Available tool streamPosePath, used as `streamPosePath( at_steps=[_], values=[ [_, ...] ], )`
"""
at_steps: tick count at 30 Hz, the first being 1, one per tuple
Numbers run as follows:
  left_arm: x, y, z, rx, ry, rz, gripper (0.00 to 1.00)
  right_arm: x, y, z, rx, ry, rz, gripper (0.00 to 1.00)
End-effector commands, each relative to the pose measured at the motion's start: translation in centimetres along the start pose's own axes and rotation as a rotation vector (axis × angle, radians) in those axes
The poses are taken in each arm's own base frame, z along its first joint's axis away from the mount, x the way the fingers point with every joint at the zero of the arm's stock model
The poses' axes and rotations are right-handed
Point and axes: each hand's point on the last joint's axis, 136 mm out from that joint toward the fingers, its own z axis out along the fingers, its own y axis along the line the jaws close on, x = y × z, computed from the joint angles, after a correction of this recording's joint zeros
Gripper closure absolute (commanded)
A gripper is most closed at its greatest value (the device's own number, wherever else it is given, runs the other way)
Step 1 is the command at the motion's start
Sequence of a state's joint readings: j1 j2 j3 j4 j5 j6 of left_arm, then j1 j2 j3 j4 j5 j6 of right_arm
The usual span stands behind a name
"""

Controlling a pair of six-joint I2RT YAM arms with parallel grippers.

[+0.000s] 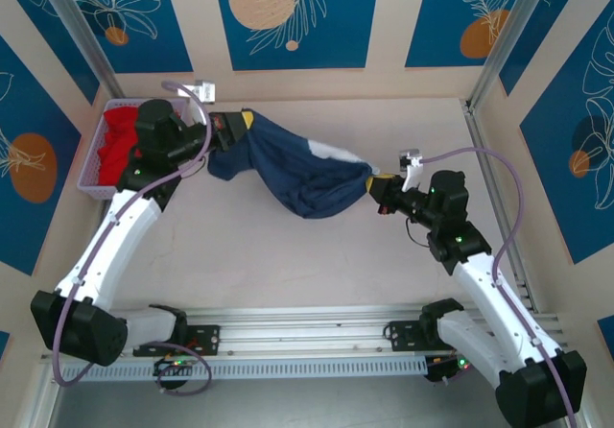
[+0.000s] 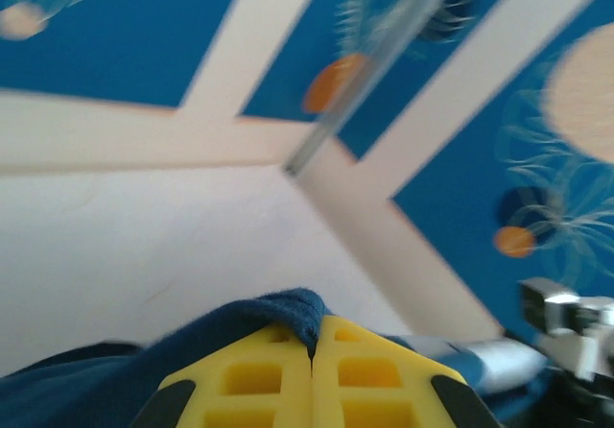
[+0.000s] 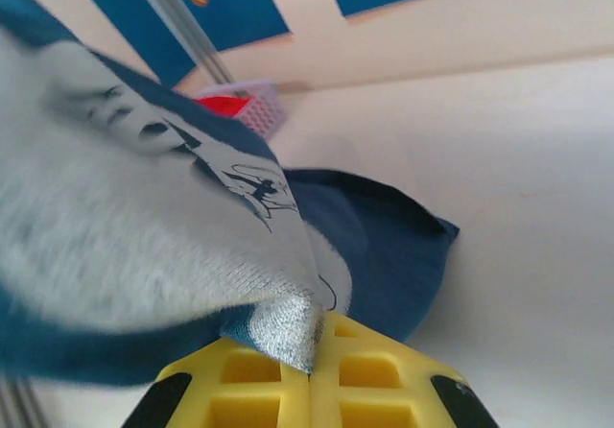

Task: Fold the inside-out t-shirt

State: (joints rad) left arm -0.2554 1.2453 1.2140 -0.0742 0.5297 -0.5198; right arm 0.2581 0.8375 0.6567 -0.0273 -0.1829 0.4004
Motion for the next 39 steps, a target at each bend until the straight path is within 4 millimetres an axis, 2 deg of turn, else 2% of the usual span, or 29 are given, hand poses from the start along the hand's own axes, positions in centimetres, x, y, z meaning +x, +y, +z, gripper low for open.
streamPosePath(
  at_steps=[1,2,4,6,9,11,14,17,19,21,23,26,27,31,36,39],
  values=[
    [4.3,8.4,-0.2,-0.345,0.093,0.000,1.00,1.3,-2.9,0.3,0.153,0.060,0.067,1.00],
    [5.3,9.4,0.0,-0.374,0.121,-0.003,1.00,2.1,-3.7,0.6,0.184,0.090,0.095,1.00],
    [7.2,10.0,0.8,-0.347,0.172,-0.022,1.00,4.2,-5.1,1.3,0.238,0.178,0.155,1.00],
    [8.4,9.5,1.8,-0.269,0.197,-0.055,1.00,6.2,-6.0,2.0,0.281,0.256,0.193,0.97],
    [9.7,8.2,2.9,-0.168,0.241,-0.092,1.00,8.6,-7.6,2.7,0.357,0.352,0.227,0.87],
    [10.3,7.7,3.4,-0.130,0.265,-0.107,1.00,9.1,-8.6,2.6,0.412,0.382,0.222,0.77],
    [10.9,7.0,3.7,-0.097,0.285,-0.116,1.00,8.5,-9.3,2.0,0.477,0.387,0.174,0.64],
    [11.1,6.7,3.9,-0.086,0.295,-0.113,1.00,7.2,-8.5,1.3,0.491,0.364,0.078,0.56],
    [11.0,6.6,4.0,-0.082,0.297,-0.109,1.00,6.3,-6.7,1.2,0.454,0.336,-0.030,0.47],
    [11.0,6.6,4.1,-0.082,0.299,-0.106,1.00,5.9,-4.0,1.7,0.363,0.317,-0.152,0.40],
    [11.0,6.5,4.2,-0.078,0.303,-0.105,1.00,5.9,-2.3,2.6,0.309,0.318,-0.245,0.36],
    [10.9,6.4,4.3,-0.076,0.303,-0.100,1.00,6.6,-0.8,5.2,0.225,0.397,-0.335,0.19],
    [11.0,6.4,4.3,-0.075,0.307,-0.100,1.00,6.9,-0.3,6.2,0.205,0.425,-0.380,0.17],
    [10.9,6.4,4.3,-0.081,0.310,-0.096,1.00,9.6,1.0,9.9,0.152,0.535,-0.549,0.19],
    [10.8,6.3,4.2,-0.079,0.314,-0.093,1.00,13.0,0.9,12.3,0.152,0.630,-0.634,0.23],
    [10.8,6.3,4.3,-0.078,0.314,-0.089,1.00,13.4,0.0,13.7,0.185,0.638,-0.649,0.36]
  ],
)
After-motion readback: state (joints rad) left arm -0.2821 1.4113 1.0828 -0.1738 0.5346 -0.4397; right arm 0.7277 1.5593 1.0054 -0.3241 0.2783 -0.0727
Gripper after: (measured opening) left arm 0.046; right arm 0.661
